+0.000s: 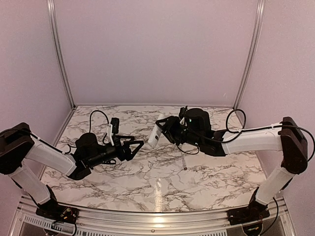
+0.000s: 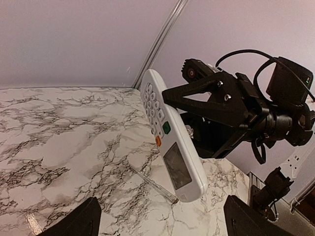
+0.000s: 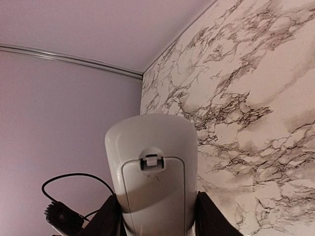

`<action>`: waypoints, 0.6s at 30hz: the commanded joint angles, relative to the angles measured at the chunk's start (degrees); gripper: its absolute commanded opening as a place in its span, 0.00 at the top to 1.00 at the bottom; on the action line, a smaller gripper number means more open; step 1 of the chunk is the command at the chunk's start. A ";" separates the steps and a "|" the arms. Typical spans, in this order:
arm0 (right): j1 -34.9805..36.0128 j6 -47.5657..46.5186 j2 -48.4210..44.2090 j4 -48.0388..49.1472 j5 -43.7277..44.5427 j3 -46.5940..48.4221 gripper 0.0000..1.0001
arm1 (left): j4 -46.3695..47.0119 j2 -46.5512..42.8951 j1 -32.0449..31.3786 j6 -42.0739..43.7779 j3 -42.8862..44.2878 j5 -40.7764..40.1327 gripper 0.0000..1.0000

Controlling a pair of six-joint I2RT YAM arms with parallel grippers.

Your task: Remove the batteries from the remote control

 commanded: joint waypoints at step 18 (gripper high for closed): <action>4.46 3.50 5.67 4.21 -1.78 5.18 0.88 | 5.02 7.18 -6.47 2.60 4.80 -13.25 0.22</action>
